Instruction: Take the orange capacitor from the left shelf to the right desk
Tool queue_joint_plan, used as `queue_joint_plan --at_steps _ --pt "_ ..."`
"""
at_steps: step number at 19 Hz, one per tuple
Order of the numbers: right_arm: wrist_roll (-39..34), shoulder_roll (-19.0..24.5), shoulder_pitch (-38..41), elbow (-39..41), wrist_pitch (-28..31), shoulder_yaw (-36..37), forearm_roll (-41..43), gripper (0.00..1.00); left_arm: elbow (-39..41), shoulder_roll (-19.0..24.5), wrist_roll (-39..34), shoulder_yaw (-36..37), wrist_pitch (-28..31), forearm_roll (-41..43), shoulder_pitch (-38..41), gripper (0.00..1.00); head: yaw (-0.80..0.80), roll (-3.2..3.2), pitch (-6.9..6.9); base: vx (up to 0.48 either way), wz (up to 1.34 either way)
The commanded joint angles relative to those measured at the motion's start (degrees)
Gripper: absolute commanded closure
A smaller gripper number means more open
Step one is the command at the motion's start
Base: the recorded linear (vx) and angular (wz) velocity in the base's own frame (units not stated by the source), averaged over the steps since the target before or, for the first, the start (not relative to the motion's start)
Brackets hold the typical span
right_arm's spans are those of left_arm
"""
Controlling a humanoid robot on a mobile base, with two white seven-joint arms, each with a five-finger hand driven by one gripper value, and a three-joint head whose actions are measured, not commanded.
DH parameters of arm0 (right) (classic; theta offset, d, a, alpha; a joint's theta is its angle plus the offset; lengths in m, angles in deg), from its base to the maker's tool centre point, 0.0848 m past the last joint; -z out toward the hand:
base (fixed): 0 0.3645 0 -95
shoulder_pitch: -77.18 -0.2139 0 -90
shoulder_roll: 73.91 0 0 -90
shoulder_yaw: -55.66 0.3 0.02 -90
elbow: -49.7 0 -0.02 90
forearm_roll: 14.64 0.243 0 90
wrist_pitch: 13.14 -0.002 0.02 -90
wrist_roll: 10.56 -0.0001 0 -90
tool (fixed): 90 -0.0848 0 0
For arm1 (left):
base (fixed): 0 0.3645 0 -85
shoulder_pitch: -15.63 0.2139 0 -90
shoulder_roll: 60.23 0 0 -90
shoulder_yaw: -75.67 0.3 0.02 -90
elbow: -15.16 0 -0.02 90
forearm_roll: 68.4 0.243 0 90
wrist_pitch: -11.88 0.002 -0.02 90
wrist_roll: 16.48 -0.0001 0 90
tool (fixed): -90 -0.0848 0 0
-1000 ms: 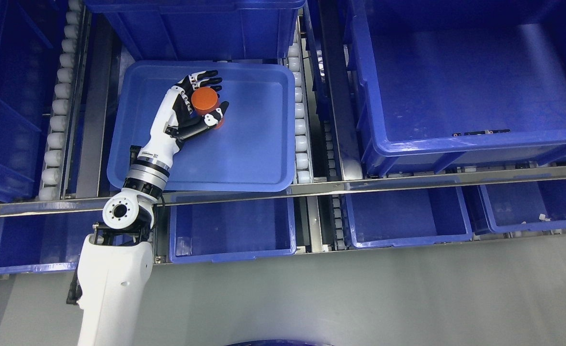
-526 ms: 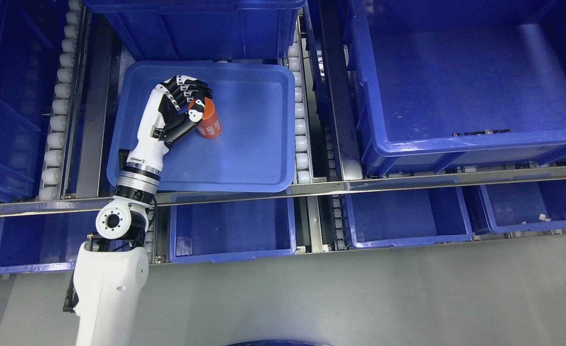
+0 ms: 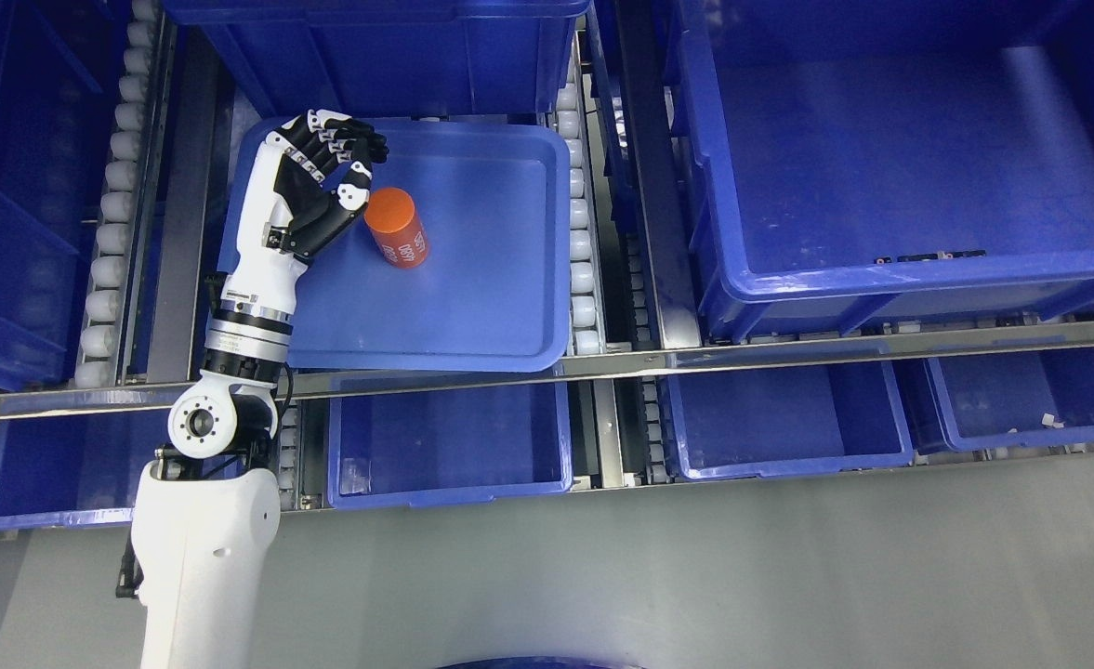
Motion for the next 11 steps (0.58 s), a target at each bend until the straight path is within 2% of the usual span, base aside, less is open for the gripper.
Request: queue_joint_plan --at_steps 1,2,5,11 --pt "0.07 -1.00 -0.09 1.93 0.22 0.62 -0.26 0.00 1.82 1.00 -0.18 2.01 4.31 0.45 1.62 0.13 0.00 0.00 0.00 0.000 0.00" --pt "0.08 -1.00 -0.09 1.93 0.22 0.62 -0.26 0.00 1.82 1.00 -0.18 2.37 4.49 0.54 2.50 0.08 0.00 0.00 0.00 0.000 0.00" --pt "-0.01 -1.00 -0.09 1.93 0.22 0.62 -0.26 0.00 1.82 1.66 -0.10 5.61 5.90 0.81 3.39 0.07 0.00 0.00 0.00 0.000 0.00" --pt "-0.01 -1.00 -0.09 1.93 0.22 0.62 -0.26 0.00 0.68 3.15 -0.01 6.50 7.40 2.29 3.65 0.06 0.00 0.00 0.00 0.000 0.00"
